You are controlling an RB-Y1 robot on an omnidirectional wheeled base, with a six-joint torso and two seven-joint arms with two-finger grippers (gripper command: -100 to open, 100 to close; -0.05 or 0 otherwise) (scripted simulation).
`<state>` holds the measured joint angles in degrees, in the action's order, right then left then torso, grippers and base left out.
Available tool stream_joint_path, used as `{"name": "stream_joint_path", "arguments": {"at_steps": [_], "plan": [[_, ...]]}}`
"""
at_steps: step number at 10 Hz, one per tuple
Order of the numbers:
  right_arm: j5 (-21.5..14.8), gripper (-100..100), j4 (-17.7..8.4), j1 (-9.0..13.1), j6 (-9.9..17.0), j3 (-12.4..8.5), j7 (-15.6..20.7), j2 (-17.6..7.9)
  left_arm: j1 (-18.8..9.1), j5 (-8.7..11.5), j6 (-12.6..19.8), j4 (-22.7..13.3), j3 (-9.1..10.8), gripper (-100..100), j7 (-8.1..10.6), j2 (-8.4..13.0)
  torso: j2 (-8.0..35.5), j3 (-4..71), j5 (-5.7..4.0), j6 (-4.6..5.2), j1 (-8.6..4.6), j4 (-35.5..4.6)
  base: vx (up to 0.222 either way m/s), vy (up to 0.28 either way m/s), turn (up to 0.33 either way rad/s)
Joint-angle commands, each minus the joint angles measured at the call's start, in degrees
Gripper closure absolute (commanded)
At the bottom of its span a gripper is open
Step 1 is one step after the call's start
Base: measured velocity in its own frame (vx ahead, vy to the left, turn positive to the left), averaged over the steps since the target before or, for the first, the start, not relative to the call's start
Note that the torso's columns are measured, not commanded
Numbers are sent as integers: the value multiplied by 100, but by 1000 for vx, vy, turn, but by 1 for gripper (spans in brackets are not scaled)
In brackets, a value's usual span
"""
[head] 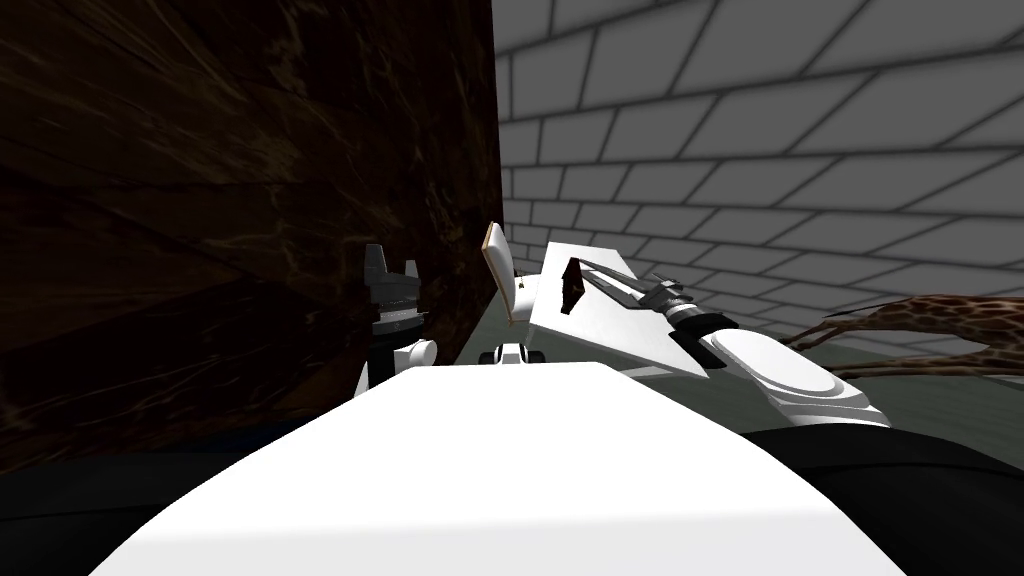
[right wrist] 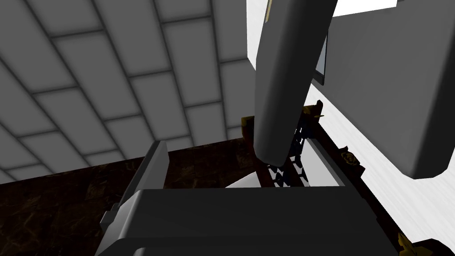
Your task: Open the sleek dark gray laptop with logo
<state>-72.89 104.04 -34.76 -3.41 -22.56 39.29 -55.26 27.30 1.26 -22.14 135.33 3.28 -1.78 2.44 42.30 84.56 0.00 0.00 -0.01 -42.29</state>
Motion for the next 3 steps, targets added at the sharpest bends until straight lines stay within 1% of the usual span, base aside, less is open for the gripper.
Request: {"name": "stream_joint_path", "arguments": {"at_steps": [1, 3], "plan": [[0, 0, 0, 0, 0, 0, 0, 0, 0, 0, 0, 0, 0, 0, 0, 0, -3, 2, -1, 0, 0, 1, 0, 0, 0], [0, 0, 0, 0, 0, 0, 0, 0, 0, 0, 0, 0, 0, 0, 0, 0, -3, 2, 0, 0, 1, 1, 0, 0, 0]]}}
